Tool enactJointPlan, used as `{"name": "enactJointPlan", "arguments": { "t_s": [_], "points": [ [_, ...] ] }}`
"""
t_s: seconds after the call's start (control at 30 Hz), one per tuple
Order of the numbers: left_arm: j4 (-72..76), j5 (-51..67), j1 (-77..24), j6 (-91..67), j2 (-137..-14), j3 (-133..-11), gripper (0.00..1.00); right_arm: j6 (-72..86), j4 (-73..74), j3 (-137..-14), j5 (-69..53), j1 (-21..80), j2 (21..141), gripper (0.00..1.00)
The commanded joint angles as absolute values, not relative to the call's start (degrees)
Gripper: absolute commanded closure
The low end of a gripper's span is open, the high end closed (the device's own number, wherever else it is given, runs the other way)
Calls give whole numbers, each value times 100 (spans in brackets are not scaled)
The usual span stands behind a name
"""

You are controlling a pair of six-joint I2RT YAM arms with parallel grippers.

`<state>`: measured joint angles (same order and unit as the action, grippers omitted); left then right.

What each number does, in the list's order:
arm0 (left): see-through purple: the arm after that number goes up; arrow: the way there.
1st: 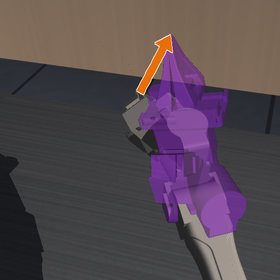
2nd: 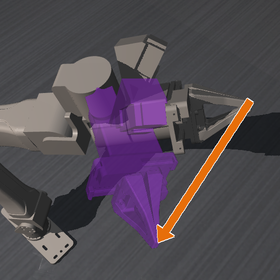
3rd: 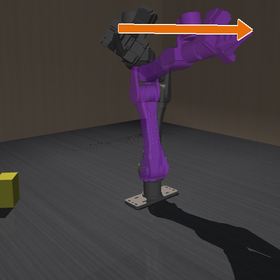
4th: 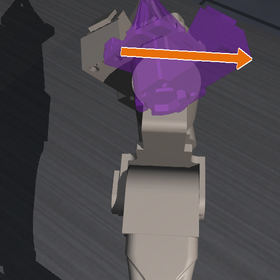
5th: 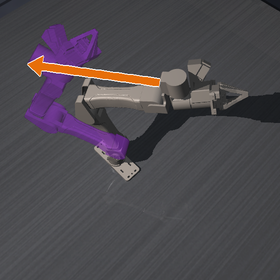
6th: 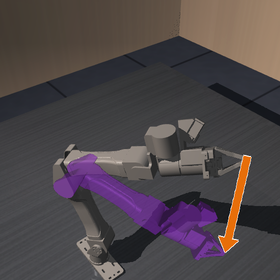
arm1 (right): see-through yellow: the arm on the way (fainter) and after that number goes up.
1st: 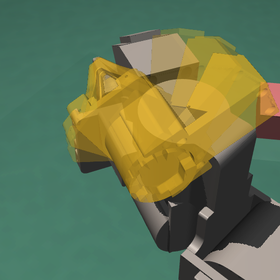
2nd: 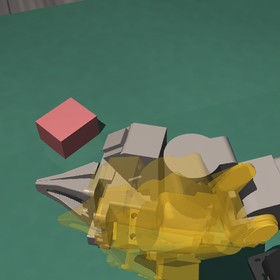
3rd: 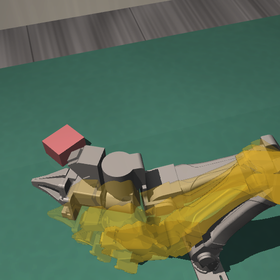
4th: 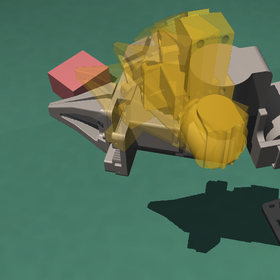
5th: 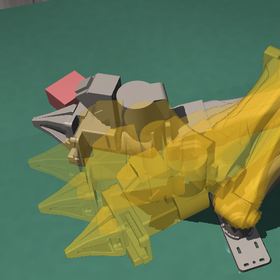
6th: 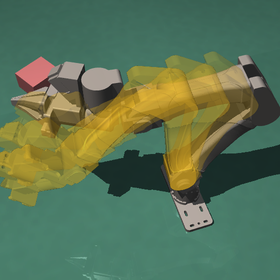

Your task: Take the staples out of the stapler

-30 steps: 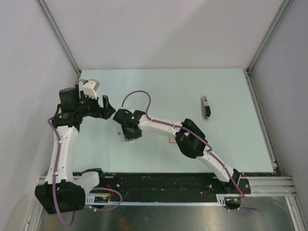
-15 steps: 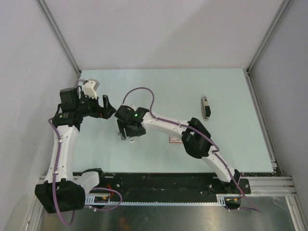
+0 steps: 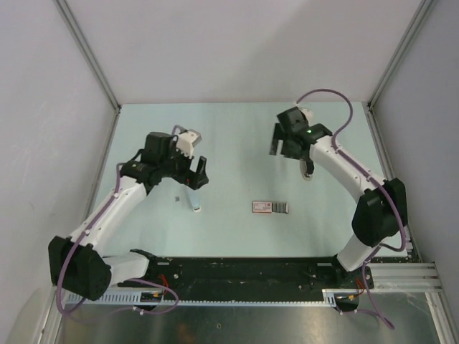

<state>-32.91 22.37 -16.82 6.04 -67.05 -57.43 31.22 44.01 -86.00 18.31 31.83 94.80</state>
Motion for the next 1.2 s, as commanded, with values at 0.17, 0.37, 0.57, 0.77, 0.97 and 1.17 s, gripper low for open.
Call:
{"name": "enactJointPlan", "arguments": {
  "t_s": [0.17, 0.37, 0.57, 0.77, 0.97, 1.17],
  "points": [
    [-2869, 1684, -2174, 600, -7436, -6032, 1, 2417, 4218, -7999, 2394, 1930, 9908, 6],
    [-2882, 1608, -2174, 754, -7338, -6013, 0, 2202, 3835, -7972, 2430, 1737, 10391, 8],
    [-2925, 1500, -2173, 771, -7087, -5942, 1, 2037, 3465, -7926, 2219, 1449, 10717, 13],
    [-2984, 1212, -2178, 650, -7172, -5957, 1, 1972, 3136, -7847, 1831, 1394, 10855, 26],
    [-3041, 1148, -2178, 713, -7176, -5975, 1, 2040, 3129, -7837, 1706, 1432, 11031, 45],
    [-3041, 1155, -2175, 762, -7118, -6031, 1, 2165, 3147, -7836, 1614, 1490, 11158, 67]
  ]
}}
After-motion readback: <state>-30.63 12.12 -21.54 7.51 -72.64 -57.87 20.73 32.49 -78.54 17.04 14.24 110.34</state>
